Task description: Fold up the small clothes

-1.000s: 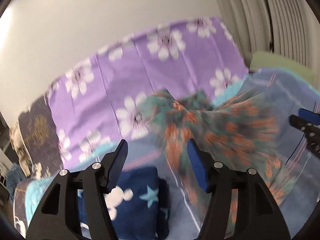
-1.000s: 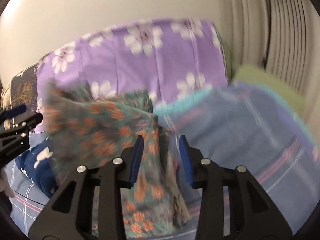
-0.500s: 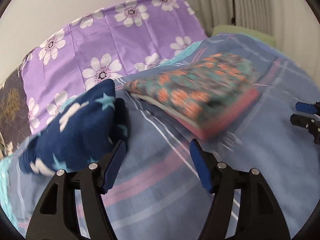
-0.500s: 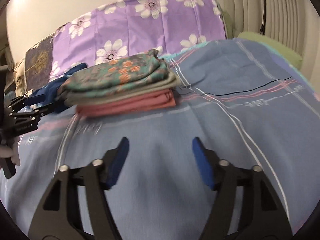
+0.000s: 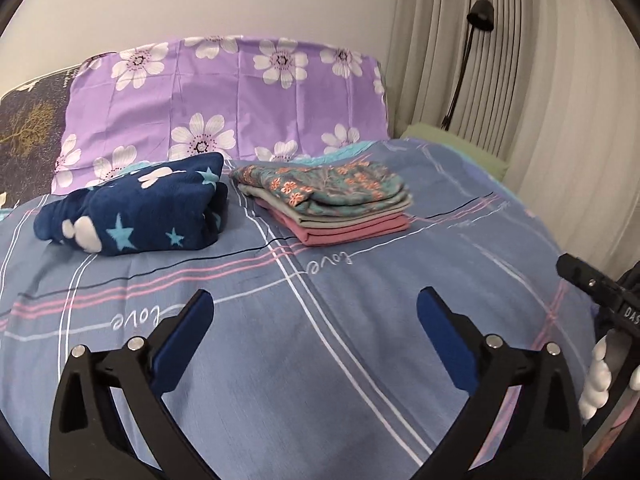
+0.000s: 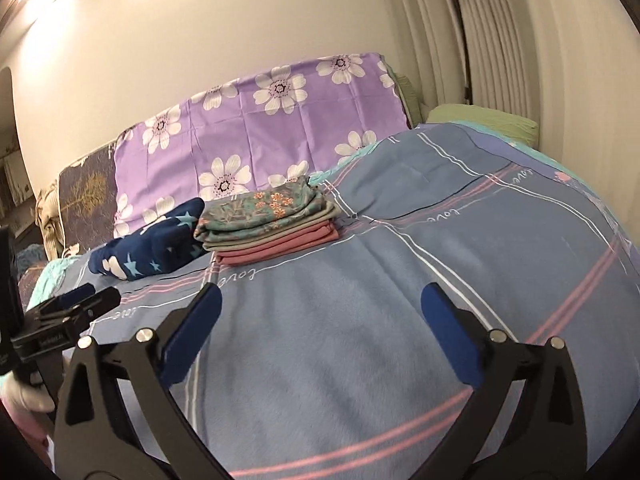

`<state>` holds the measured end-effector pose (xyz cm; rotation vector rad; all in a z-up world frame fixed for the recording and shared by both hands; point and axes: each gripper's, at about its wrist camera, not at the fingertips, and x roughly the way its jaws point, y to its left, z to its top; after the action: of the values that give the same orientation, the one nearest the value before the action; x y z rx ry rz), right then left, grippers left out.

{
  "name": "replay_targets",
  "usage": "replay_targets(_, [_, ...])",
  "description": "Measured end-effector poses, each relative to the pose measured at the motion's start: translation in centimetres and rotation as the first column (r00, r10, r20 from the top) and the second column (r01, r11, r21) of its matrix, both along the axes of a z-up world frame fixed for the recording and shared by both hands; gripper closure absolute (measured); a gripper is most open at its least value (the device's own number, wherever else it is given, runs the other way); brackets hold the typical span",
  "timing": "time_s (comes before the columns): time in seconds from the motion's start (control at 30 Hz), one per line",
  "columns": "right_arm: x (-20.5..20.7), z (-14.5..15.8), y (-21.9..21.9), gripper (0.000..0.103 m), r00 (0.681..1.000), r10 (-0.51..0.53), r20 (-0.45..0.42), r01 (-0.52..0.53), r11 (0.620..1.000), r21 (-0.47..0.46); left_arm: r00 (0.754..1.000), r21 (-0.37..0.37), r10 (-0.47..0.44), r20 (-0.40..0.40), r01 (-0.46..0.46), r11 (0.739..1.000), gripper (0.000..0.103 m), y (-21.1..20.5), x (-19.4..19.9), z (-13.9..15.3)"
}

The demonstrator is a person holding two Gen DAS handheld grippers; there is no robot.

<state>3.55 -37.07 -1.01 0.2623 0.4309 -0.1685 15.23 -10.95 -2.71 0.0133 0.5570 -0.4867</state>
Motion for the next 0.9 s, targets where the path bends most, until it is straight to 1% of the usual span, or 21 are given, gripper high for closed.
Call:
replay_targets(0.03, [-0.4,0.1,0.2,0.002,1.000,-0.003,-0.001,0.003,1.000,-0.004,1.000,-0.002,0.010,0.005,-0.010,1.000,0.001,0.3,-0.9,0.2])
replay_targets(0.17, [-2.2,0.3,1.3,0.002,1.000,0.009,-0.022,-0.009,0.999,-0.035,0.998,0.028,0.065,0.019,-0.065,0.997,0.001,0.9,-3.2,0.9])
replay_targets(0.23, [-2.6,0.4,1.7,0.002,0.999,0.011,-0.032,-0.013,0.999,-0.045,0.996,0.020,0.080,0.024,-0.081,0.997,0.001,1.2,-4.1,1.3])
replay_targets(0.4, [-3.8,0.3,2.8,0.002,0.998,0.013,-0.061,-0.016,0.999,-0.049,0.994,-0.015,0.106,-0.015,-0.106,0.994,0.001,1.9,-5.1,1.6])
replay_targets(0.5, [-3.7,-0.2,3.1,0.002,0.995,-0.004,-0.105,-0.002,0.998,-0.058,0.995,-0.036,0.100,-0.028,-0.101,0.994,0.001,2.3,-5.7,1.2])
replay_targets(0.67, [-3.5,-0.9,2.4,0.002,0.990,-0.021,-0.140,0.016,0.999,-0.039,0.995,-0.053,0.090,-0.052,-0.093,0.994,0.001,2.5,-6.3,0.4])
replay_targets(0.8, [-3.7,-0.6,2.5,0.002,0.991,-0.026,-0.133,0.020,0.999,-0.049,0.995,-0.058,0.081,-0.057,-0.084,0.995,0.001,2.4,-6.5,0.3])
replay_targets(0.9, [-3.9,-0.1,3.3,0.002,0.993,-0.022,-0.118,0.013,0.997,-0.082,0.995,-0.056,0.079,-0.056,-0.082,0.995,0.001,2.3,-6.8,0.4])
